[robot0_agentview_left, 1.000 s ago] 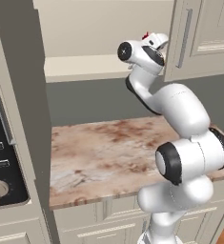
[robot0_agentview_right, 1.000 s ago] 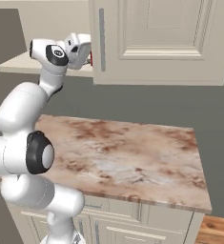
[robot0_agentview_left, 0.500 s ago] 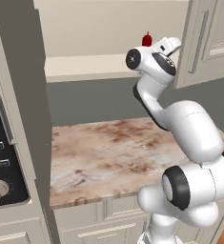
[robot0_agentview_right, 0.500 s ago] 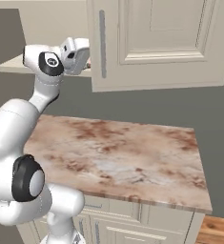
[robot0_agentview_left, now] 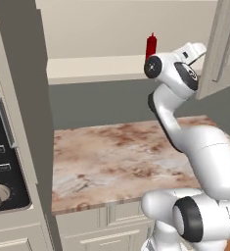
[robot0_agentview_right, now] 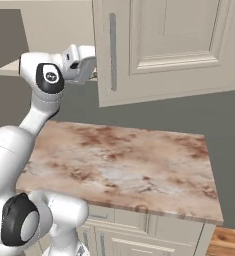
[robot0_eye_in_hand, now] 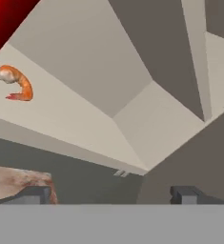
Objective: The dining table condiment station is running low on ketchup. Refill the condiment station by opening the cabinet and taking the ketchup from the cabinet and placing it on the dining table.
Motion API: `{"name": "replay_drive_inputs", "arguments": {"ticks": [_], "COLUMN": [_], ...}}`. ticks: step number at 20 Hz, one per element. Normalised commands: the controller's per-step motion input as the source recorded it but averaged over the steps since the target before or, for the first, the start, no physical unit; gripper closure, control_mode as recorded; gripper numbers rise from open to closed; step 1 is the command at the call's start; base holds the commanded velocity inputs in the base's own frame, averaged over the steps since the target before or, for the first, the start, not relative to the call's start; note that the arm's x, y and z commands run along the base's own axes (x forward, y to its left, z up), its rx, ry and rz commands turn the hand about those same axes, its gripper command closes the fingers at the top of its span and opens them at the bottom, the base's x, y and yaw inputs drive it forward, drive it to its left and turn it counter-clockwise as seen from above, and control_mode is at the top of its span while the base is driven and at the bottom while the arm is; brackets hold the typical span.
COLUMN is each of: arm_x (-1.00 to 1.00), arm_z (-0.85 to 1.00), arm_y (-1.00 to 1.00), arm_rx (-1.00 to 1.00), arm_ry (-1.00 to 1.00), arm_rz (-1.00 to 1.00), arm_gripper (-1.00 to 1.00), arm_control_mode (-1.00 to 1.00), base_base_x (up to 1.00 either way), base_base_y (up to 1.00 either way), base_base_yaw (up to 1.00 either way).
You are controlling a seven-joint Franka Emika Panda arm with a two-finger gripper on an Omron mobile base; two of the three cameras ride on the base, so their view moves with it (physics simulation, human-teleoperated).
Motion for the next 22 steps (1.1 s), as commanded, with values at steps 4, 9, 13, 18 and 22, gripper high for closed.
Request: {"name": "replay_drive_inputs", "arguments": {"ticks": [4, 9, 13, 18, 22], "arm_x": [-0.94, -0.8, -0.67, -0.51, -0.26], "arm_z": [0.0, 0.0, 0.0, 0.0, 0.0], "arm_y": [-1.0, -1.0, -1.0, -1.0, -1.0], "arm_rx": [0.13, 0.15, 0.17, 0.2, 0.2], "arm_ry": [-0.09, -0.07, -0.09, -0.09, -0.08], "arm_rz": [0.0, -0.01, 0.0, 0.0, 0.0], "arm_gripper": [-1.0, -1.0, -1.0, -1.0, -1.0], "arm_control_mode": [-1.0, -1.0, -1.0, -1.0, -1.0], "base_base_x": [0.0, 0.0, 0.0, 0.0, 0.0], "base_base_y": [0.0, 0.0, 0.0, 0.0, 0.0], "base_base_yaw": [0.0, 0.0, 0.0, 0.0, 0.0]}}
